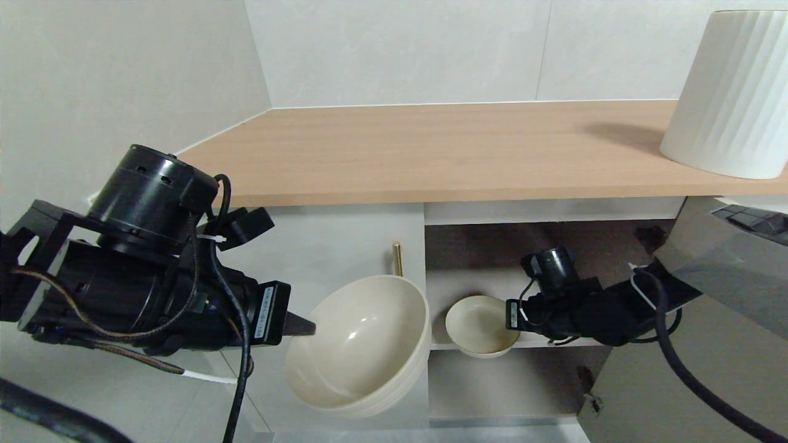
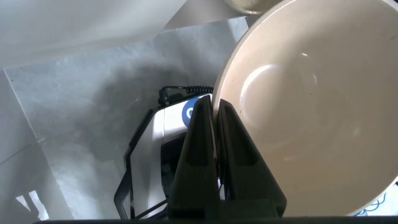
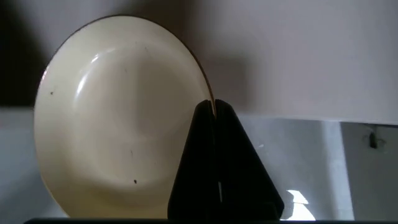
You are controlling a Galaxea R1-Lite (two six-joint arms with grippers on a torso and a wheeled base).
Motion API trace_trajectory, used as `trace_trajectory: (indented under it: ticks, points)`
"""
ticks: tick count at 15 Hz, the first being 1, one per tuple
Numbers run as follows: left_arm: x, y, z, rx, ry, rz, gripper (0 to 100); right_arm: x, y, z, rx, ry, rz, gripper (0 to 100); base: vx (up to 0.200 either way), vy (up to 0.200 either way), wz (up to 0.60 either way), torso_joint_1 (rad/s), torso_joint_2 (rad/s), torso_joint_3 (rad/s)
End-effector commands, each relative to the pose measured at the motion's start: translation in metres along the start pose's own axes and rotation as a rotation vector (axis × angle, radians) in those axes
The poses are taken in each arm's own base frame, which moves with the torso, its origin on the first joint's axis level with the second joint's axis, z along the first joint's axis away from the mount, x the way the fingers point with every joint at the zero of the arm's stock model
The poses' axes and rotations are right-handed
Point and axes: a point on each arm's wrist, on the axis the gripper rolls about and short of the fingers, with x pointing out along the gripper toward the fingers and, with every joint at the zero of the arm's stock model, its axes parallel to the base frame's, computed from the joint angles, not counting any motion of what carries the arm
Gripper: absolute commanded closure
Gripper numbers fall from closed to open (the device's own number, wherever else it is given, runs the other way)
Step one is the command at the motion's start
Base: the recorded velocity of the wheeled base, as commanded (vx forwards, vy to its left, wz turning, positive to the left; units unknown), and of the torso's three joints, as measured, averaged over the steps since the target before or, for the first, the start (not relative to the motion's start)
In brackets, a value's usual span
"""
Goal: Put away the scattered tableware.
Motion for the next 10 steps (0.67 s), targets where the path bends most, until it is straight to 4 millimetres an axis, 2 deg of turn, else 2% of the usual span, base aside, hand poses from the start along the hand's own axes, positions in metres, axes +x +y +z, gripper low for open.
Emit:
trace_trajectory:
  ticks: [1, 5, 10]
  points:
    - [0.0, 0.0, 0.0, 0.0, -0.001, -0.001, 100, 0.016, -0.011, -0.004, 0.015, 0.021, -0.033, 100, 0.0, 0.0, 0.0, 0.0, 0.0, 0.0]
    - [0.0, 0.0, 0.0, 0.0, 0.001, 0.0, 100, 0.034, -0.025, 0.002, 0.041, -0.009, -0.11, 100, 0.0, 0.0, 0.0, 0.0, 0.0, 0.0]
    - [0.0, 0.0, 0.0, 0.0, 0.001, 0.0, 100, 0.045, -0.036, 0.009, 0.086, -0.041, -0.153, 100, 0.0, 0.0, 0.0, 0.0, 0.0, 0.0]
